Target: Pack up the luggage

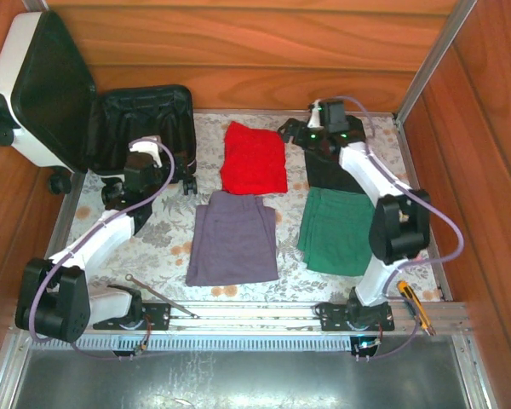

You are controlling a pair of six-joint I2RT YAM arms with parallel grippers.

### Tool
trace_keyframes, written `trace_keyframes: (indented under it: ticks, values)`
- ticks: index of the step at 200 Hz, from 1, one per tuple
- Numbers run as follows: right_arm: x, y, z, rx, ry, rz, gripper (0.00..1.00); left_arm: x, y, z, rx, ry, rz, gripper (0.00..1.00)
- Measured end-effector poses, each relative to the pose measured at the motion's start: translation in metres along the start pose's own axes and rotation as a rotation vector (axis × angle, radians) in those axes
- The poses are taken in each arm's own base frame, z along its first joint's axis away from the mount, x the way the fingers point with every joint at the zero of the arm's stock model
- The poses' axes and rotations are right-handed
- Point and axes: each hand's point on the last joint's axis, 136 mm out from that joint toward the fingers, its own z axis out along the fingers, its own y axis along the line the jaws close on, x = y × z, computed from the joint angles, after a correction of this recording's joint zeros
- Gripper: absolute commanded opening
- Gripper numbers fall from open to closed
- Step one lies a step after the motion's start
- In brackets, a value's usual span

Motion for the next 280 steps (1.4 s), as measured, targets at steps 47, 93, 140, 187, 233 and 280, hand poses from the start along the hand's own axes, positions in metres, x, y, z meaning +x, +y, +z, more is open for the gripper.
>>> trace_keyframes:
  ticks: [47, 93, 140, 187, 233, 280]
  values:
    - [0.043, -0.016, 0.05, 0.093, 0.175, 0.043, 0.94, 0.021, -0.032, -0.016, 0.08, 0.087, -0.027, 1.0]
    - [0.078, -0.006, 0.036, 0.13, 0.259, -0.016, 0.97, 0.038, -0.045, -0.033, 0.076, 0.203, -0.076, 1.0]
    - [0.133, 0.049, -0.009, 0.096, 0.348, -0.177, 0.99, 0.098, -0.034, -0.059, 0.037, 0.449, -0.159, 1.0]
    - [0.191, 0.071, 0.001, 0.105, 0.488, -0.278, 0.99, 0.16, -0.02, -0.087, -0.002, 0.632, -0.248, 1.0]
    - [0.206, 0.029, 0.002, 0.239, 0.53, -0.255, 0.99, 0.192, -0.023, -0.09, 0.033, 0.723, -0.285, 1.0]
    - [0.219, -0.009, 0.002, 0.304, 0.574, -0.191, 0.99, 0.211, -0.036, -0.072, 0.082, 0.786, -0.34, 1.0]
